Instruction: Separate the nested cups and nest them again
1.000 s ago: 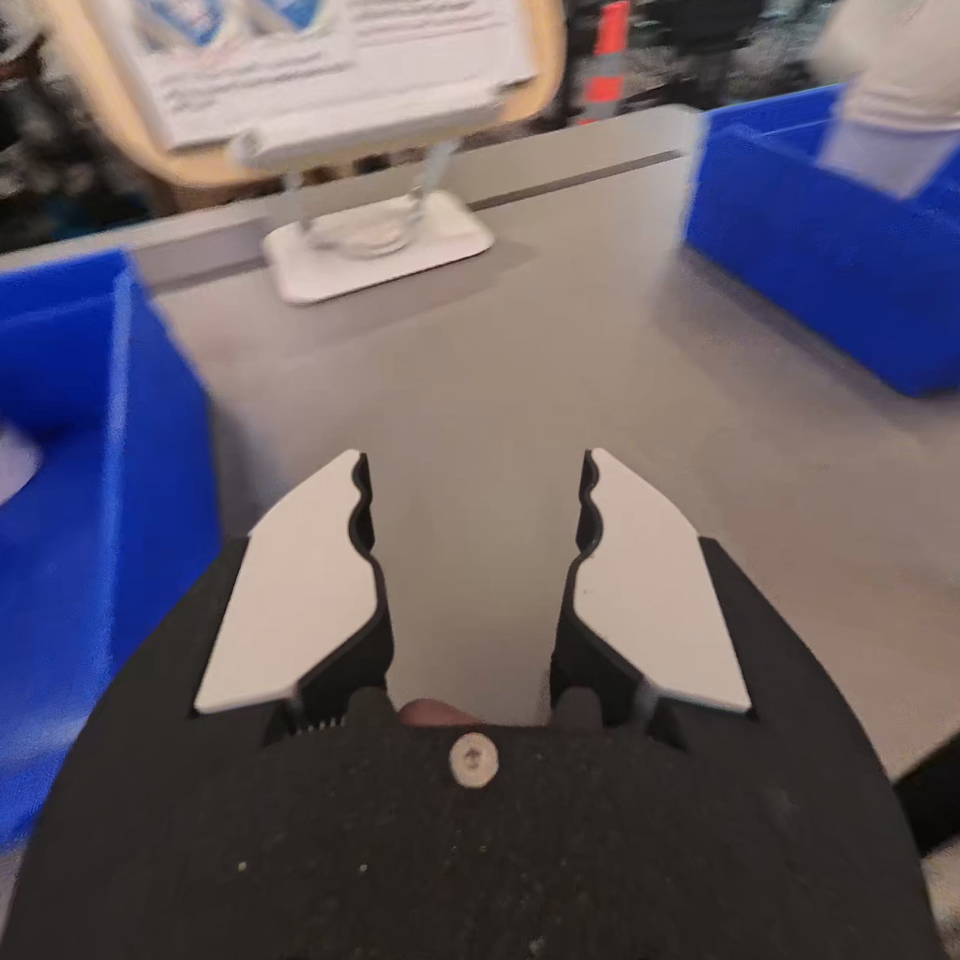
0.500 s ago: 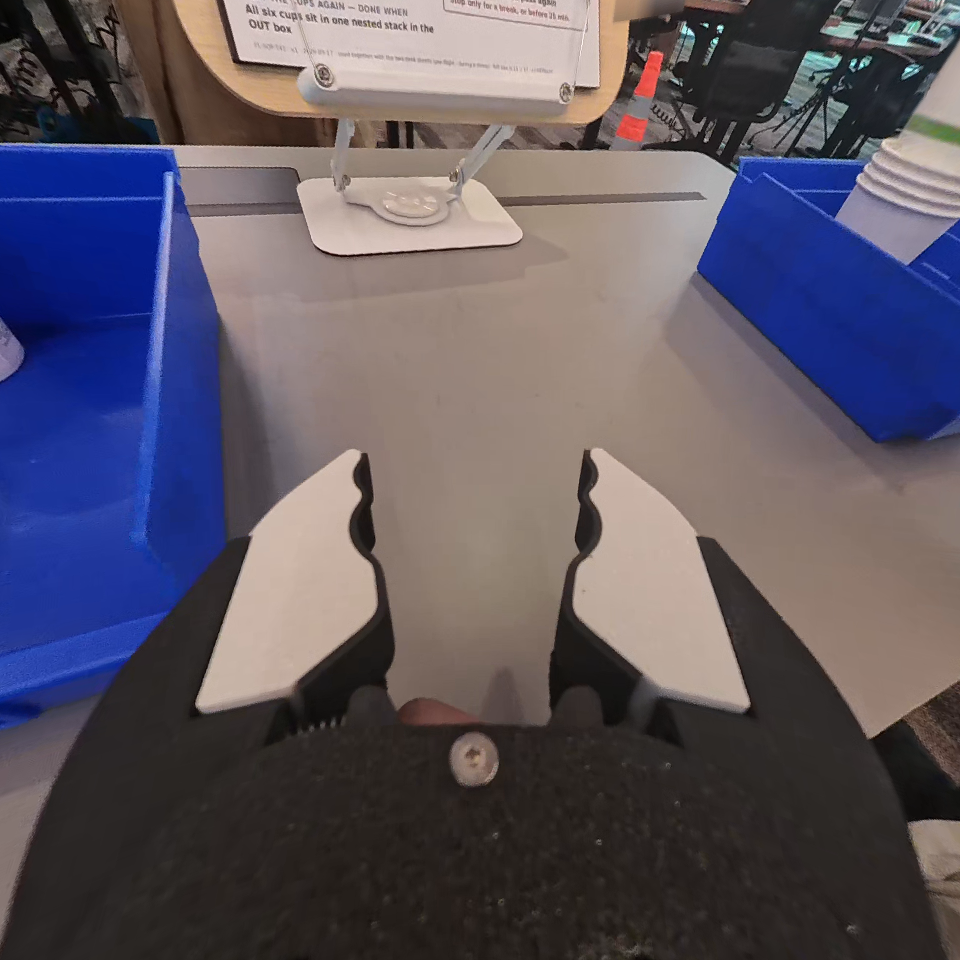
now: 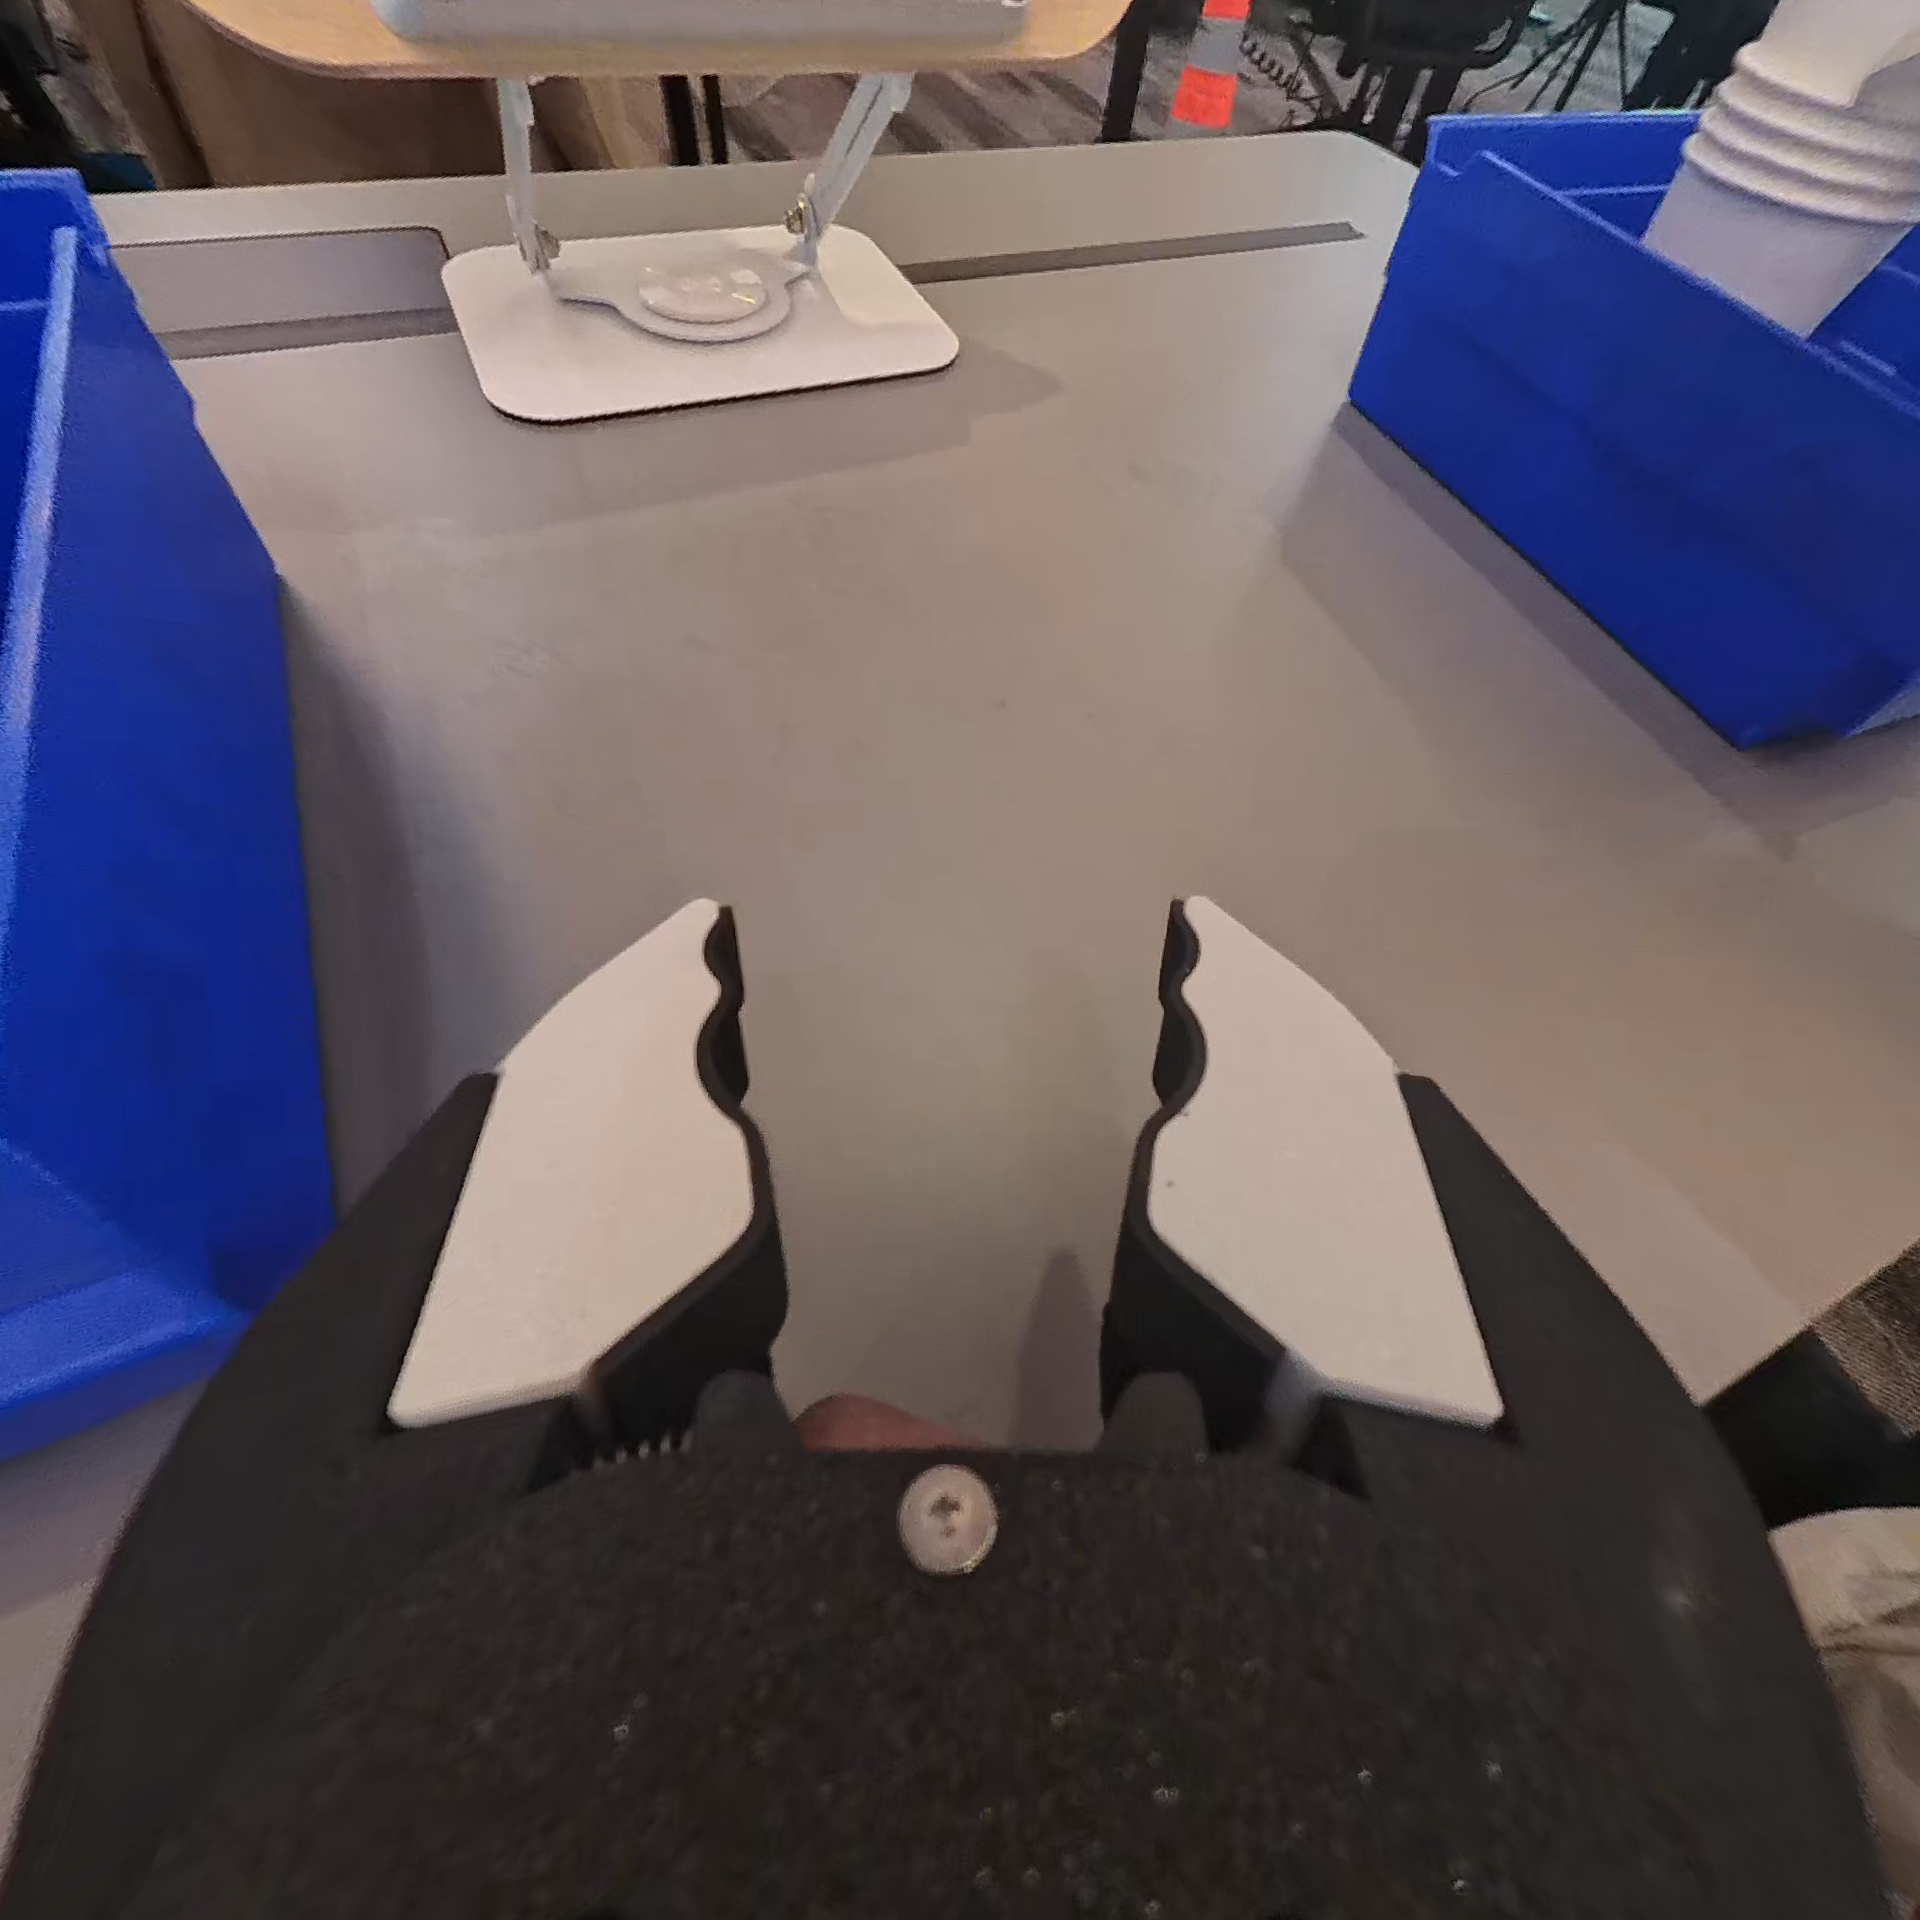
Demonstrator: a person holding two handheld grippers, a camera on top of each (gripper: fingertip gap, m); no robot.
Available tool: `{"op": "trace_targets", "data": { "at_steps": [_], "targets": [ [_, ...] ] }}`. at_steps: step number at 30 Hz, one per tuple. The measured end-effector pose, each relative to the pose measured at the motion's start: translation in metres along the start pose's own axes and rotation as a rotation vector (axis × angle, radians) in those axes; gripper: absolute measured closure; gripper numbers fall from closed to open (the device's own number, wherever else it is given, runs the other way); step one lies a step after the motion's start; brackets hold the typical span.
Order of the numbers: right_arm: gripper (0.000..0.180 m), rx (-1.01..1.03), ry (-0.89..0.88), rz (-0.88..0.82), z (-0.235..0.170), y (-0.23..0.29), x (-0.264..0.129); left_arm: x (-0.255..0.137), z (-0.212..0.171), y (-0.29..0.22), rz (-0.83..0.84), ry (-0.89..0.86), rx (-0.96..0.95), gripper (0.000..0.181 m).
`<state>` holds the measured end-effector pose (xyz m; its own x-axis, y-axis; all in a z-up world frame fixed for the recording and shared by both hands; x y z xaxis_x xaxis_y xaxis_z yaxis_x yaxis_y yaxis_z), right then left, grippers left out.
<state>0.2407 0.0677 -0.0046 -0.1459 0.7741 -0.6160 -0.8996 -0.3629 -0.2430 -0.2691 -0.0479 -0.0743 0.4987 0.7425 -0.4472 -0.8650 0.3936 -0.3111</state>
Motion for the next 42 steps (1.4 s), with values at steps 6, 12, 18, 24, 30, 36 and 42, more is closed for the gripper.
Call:
{"op": "trace_targets", "data": {
  "at_steps": [6, 12, 18, 24, 30, 36, 42],
  "targets": [
    [0.081, -0.104, -0.024, -0.059, 0.01, 0.007, -0.021, 0.004, -0.001, 0.01, 0.093, 0.002, -0.028, 0.1],
    [0.085, -0.189, -0.187, -0.173, 0.017, 0.066, -0.076, 0.001, -0.001, 0.021, 0.127, 0.006, -0.073, 0.099],
    [0.09, -0.093, -0.439, 0.256, -0.003, 0.225, -0.086, -0.025, 0.02, 0.03, 0.186, -0.118, -0.106, 0.1],
    [0.09, -0.138, -0.368, 0.501, -0.028, 0.316, -0.066, -0.045, 0.105, 0.114, 0.419, -0.345, -0.202, 0.097],
    [0.091, -0.151, -0.4, 0.558, -0.026, 0.32, -0.073, 0.046, 0.133, 0.223, 0.647, -0.201, -0.329, 0.083],
    [0.094, -0.095, -0.41, 0.564, -0.032, 0.3, -0.076, 0.096, 0.135, 0.263, 0.741, -0.132, -0.342, 0.077],
    [0.096, -0.058, -0.398, 0.582, -0.039, 0.291, -0.069, 0.106, 0.137, 0.273, 0.752, -0.1, -0.33, 0.115]
  ]
}}
Point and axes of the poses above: each gripper's, where its closed fingertips meet, x out along the fingers, z out of its top, y = z × x across the jaws, the point moved 9 cm from there along -x, back along the fingers, and after that the axes turned 15 degrees about -x, right-handed, at the moved point
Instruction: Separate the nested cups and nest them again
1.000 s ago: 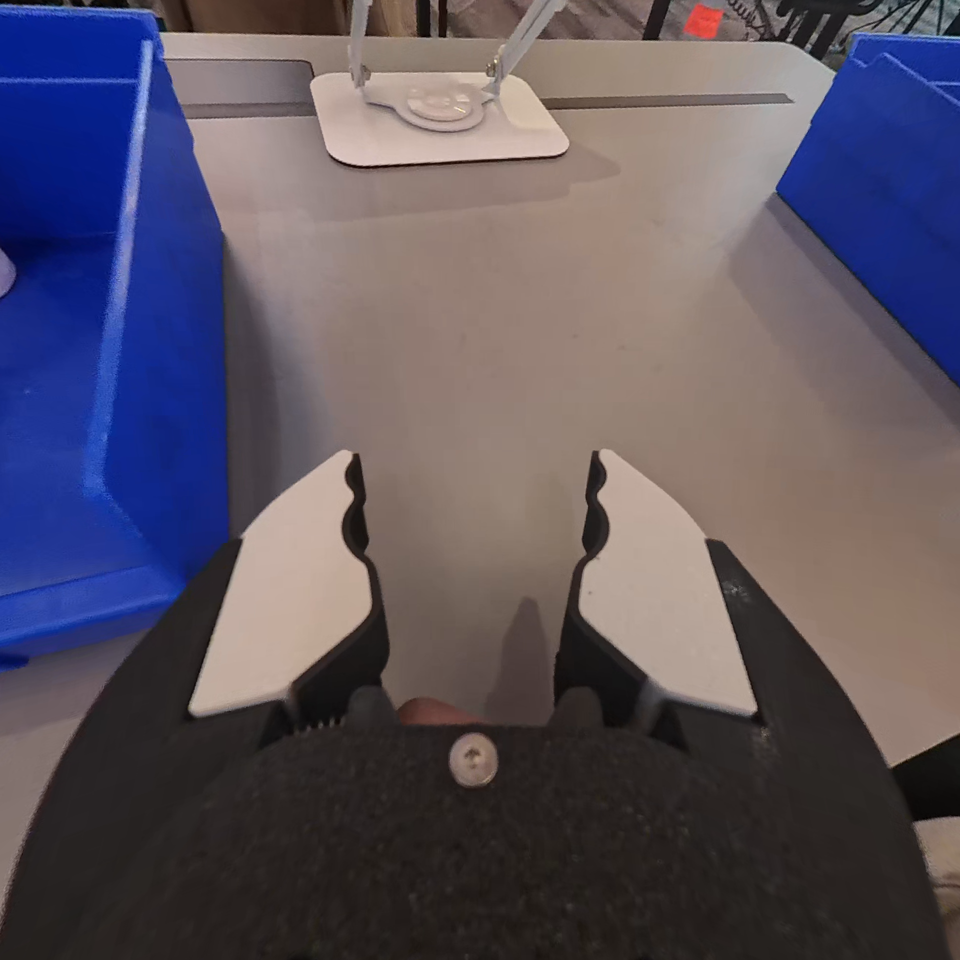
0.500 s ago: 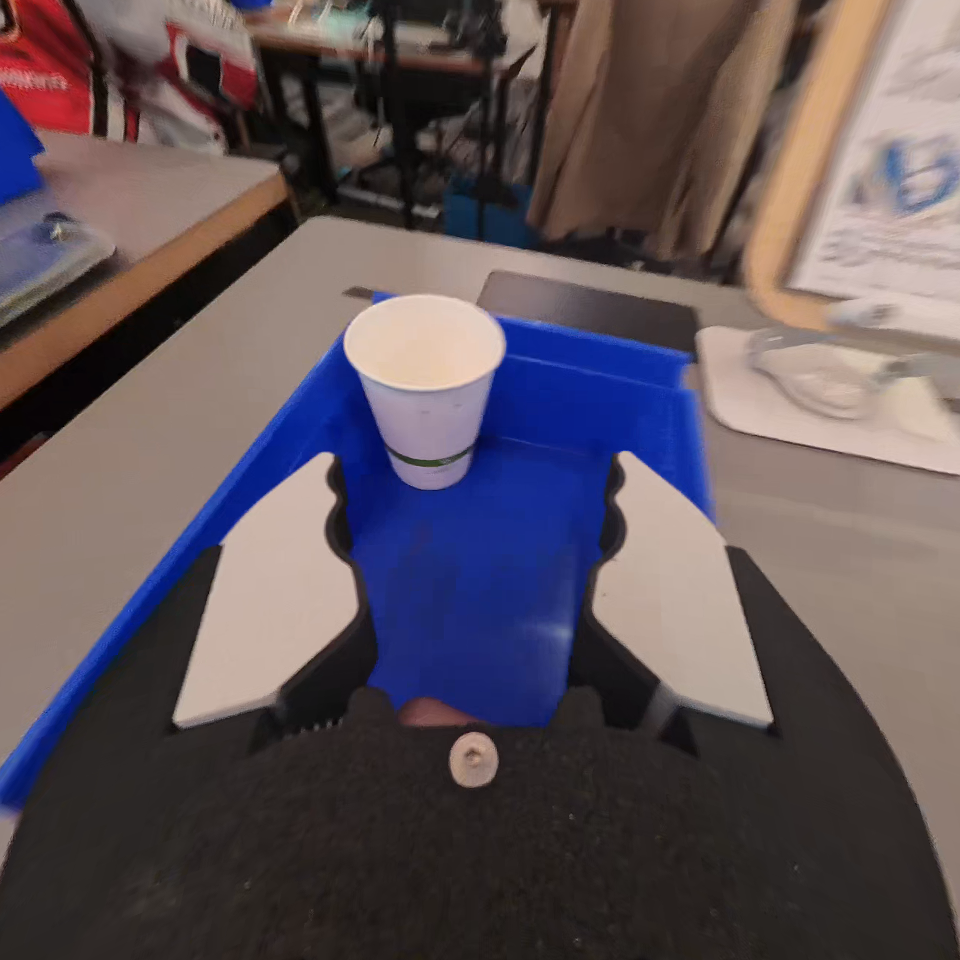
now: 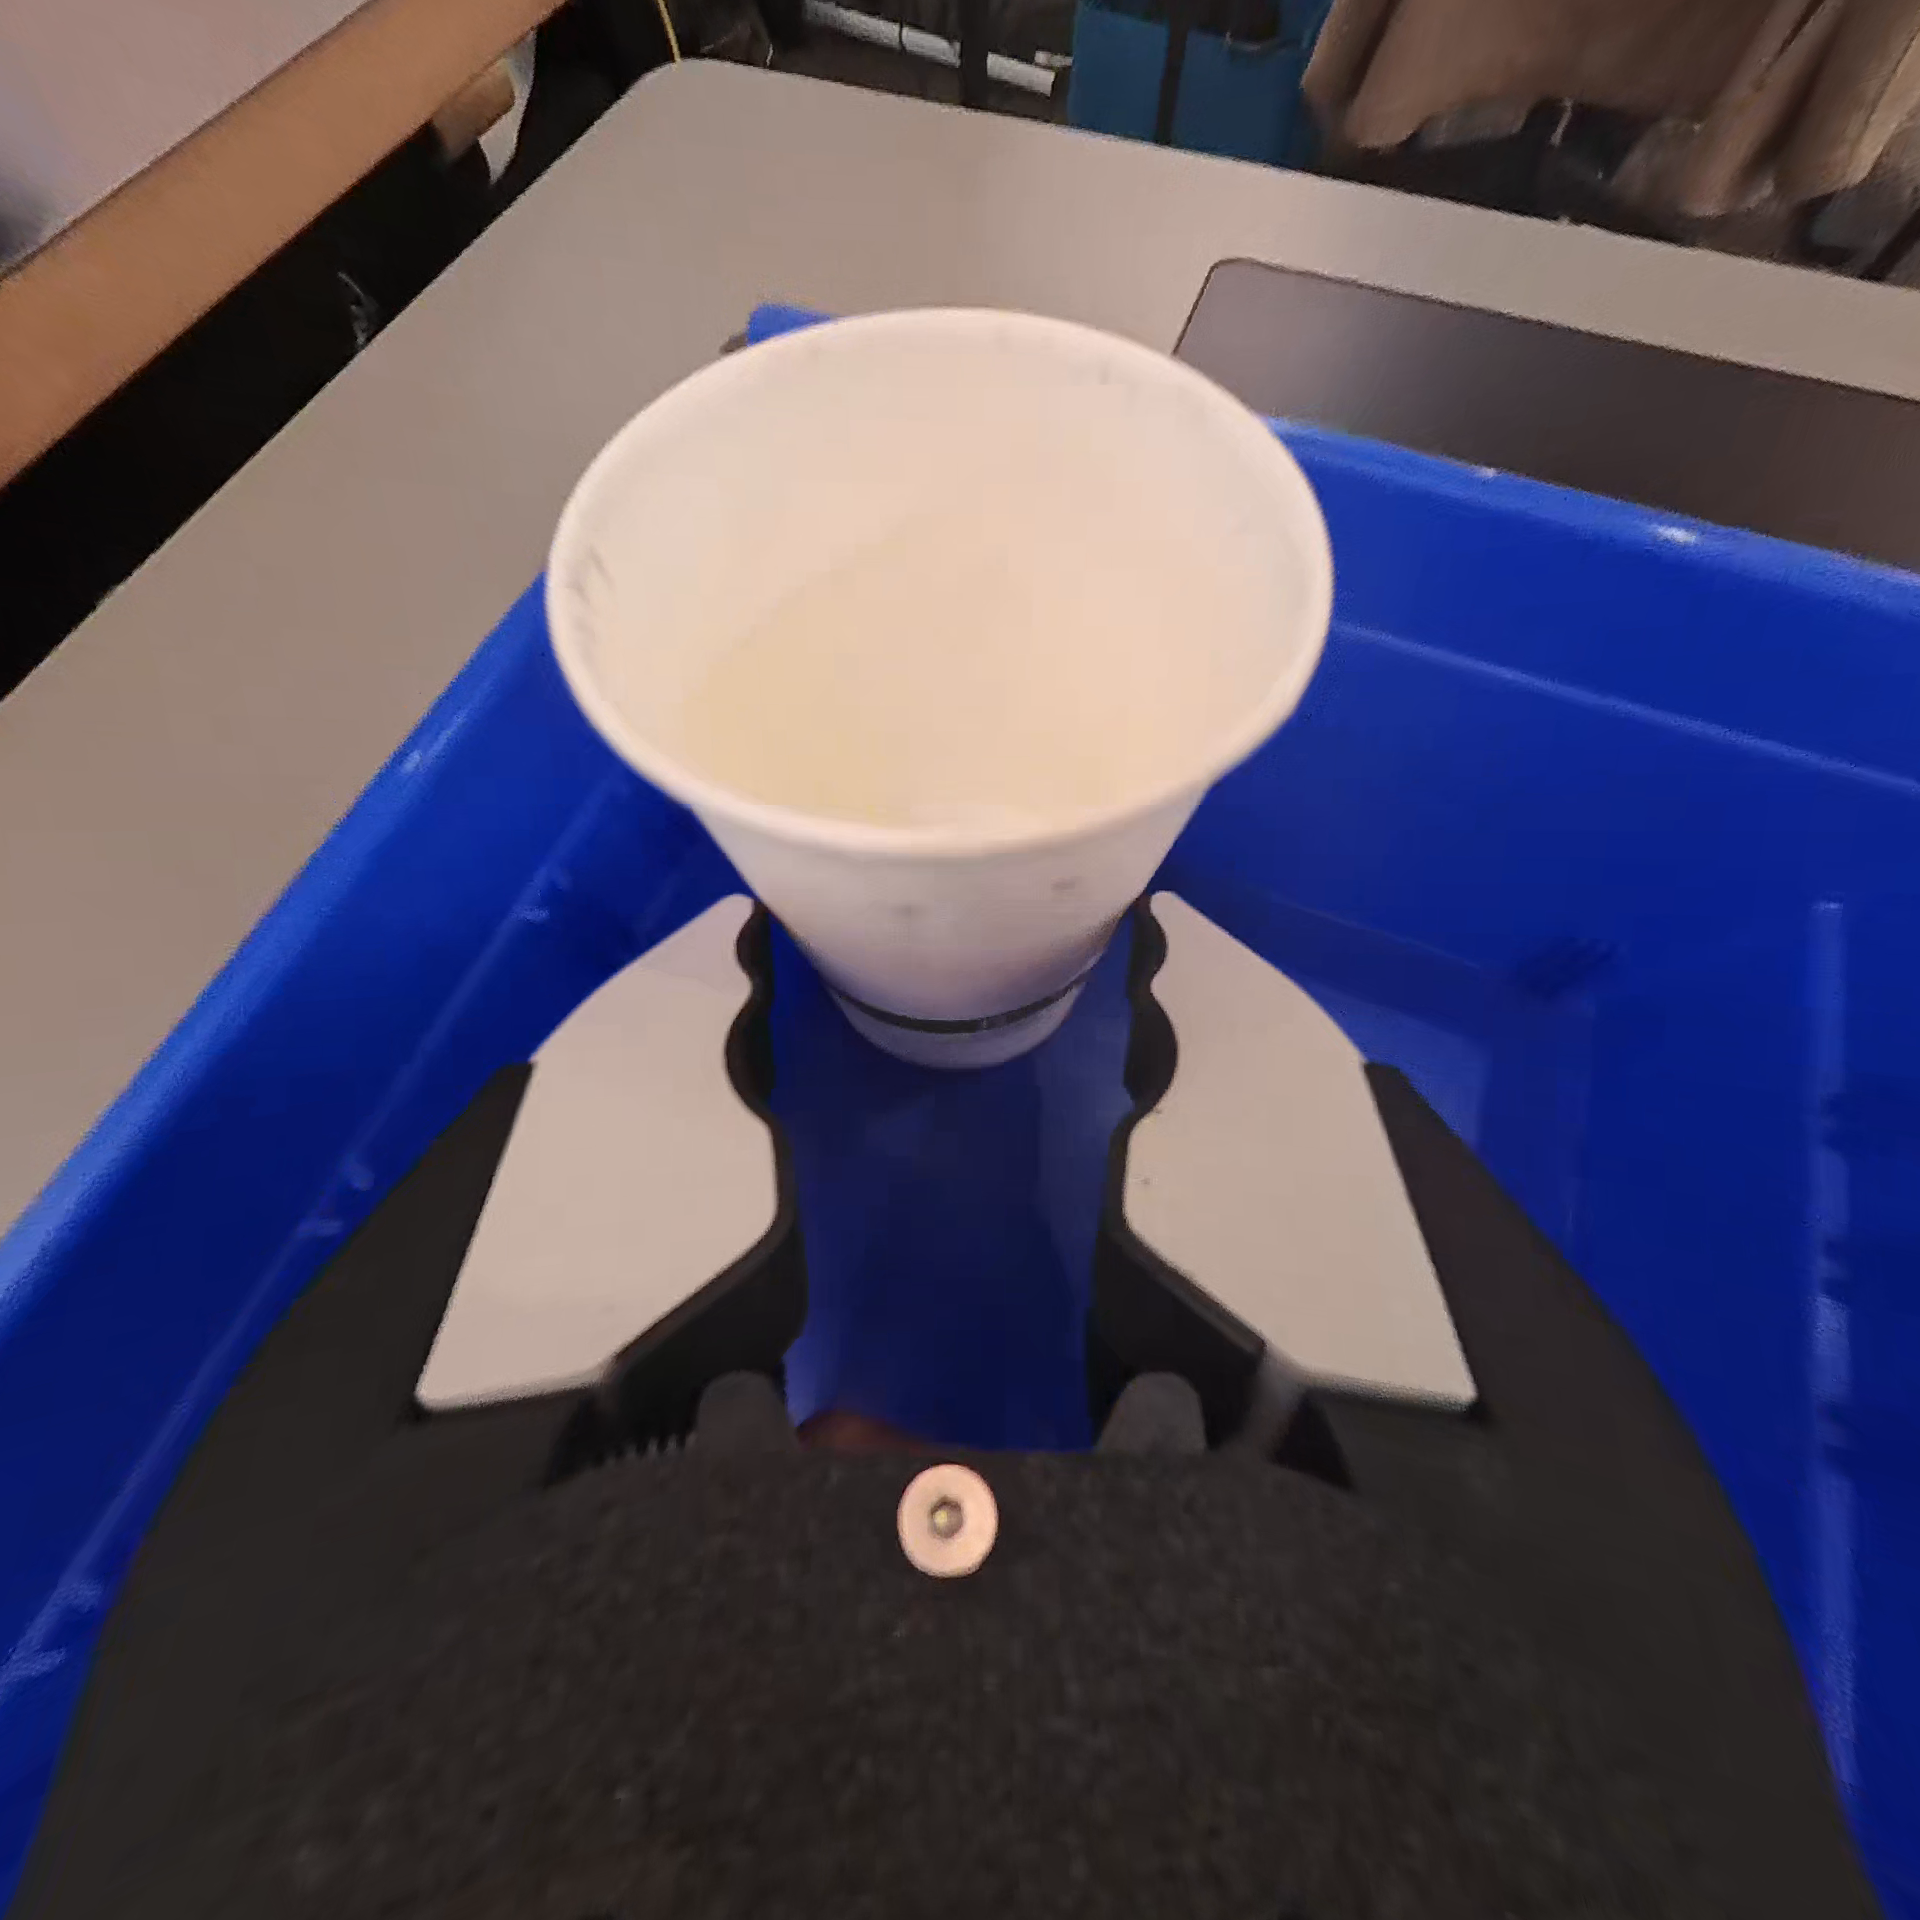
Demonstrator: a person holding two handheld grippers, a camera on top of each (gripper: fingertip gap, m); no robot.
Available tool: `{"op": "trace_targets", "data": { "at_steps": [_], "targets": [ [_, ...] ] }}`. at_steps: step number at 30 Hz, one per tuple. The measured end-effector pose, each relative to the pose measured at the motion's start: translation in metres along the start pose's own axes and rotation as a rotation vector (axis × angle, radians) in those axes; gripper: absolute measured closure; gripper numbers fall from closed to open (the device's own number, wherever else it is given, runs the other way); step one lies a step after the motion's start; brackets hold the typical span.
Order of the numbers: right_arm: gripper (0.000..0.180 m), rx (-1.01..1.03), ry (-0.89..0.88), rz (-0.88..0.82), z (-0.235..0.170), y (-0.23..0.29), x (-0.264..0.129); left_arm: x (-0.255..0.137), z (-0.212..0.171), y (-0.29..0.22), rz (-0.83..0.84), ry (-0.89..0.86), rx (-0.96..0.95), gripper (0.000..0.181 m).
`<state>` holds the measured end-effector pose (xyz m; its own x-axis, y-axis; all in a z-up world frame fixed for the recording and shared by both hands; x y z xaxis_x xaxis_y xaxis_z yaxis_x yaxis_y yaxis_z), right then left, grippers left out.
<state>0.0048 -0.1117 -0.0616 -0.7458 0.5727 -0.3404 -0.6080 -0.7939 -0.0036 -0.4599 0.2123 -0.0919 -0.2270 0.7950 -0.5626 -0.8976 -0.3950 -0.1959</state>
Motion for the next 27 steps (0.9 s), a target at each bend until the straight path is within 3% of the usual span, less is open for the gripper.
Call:
{"op": "trace_targets", "data": {
  "at_steps": [9, 14, 19, 24, 27],
  "targets": [
    [0.098, -0.01, -0.016, 0.033, 0.007, 0.0, 0.002, -0.009, -0.001, 0.001, -0.088, 0.003, -0.011, 0.117],
    [0.099, -0.078, 0.009, -0.011, 0.013, -0.009, -0.017, -0.074, 0.003, 0.004, -0.228, -0.095, 0.092, 0.117],
    [0.099, -0.22, 0.014, -0.051, 0.04, -0.046, -0.047, -0.188, 0.01, 0.005, -0.634, -0.137, 0.256, 0.118],
    [0.09, -0.388, -0.081, 0.243, 0.093, -0.072, -0.04, -0.274, -0.015, -0.038, -1.17, 0.046, 0.491, 0.118],
    [0.085, -0.507, -0.022, 0.392, 0.129, -0.074, -0.015, -0.295, -0.038, -0.074, -1.337, 0.156, 0.66, 0.118]
  ]
}}
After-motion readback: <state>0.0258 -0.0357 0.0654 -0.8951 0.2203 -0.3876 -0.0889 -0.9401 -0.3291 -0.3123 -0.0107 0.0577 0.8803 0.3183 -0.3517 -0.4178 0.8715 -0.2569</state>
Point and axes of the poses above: each gripper's, where its closed fingertips meet, x out along the fingers, z out of its top, y = z × x across the jaws, the point moved 9 cm from there along -x, back along the fingers, and after that the axes turned 15 degrees about -x, right-handed, at the moved point
